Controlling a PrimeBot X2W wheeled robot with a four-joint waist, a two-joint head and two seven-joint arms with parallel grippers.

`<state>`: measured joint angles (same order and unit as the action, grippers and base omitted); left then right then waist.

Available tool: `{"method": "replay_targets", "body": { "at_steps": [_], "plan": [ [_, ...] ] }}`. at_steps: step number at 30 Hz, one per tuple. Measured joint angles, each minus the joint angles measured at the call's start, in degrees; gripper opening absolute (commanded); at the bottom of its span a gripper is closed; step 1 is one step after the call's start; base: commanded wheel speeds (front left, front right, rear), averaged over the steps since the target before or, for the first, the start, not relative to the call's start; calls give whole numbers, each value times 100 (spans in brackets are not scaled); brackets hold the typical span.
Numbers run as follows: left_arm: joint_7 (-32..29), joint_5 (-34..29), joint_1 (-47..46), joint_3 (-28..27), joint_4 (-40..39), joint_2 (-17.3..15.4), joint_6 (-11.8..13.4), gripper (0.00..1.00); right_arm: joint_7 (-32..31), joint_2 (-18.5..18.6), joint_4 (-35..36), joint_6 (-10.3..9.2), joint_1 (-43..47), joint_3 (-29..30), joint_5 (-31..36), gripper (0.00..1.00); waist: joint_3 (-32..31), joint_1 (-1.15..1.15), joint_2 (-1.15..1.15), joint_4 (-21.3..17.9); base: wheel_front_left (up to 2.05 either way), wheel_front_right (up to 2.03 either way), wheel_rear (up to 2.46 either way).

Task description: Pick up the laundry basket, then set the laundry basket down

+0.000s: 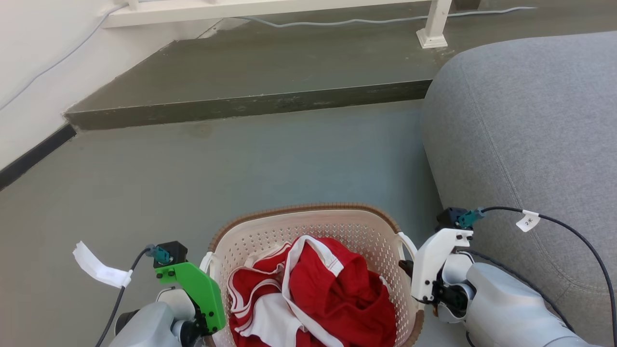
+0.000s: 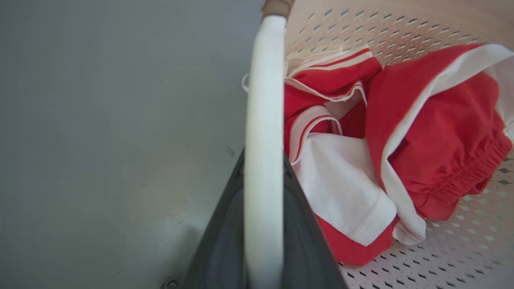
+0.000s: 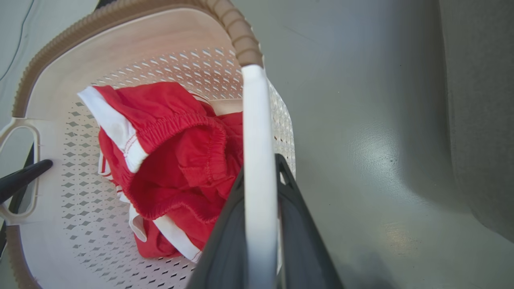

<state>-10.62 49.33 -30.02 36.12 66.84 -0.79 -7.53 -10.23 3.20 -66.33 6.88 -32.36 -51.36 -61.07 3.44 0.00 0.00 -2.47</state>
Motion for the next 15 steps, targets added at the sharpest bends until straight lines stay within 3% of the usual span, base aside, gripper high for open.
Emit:
{"method": "replay_targets", "body": {
  "at_steps": [15],
  "plan": [
    [8,42,-14,92,54,-2,0,0,-9,5,20,-2,-2,-92,-57,0,78,0,0,-6,0,0,0]
  ]
}}
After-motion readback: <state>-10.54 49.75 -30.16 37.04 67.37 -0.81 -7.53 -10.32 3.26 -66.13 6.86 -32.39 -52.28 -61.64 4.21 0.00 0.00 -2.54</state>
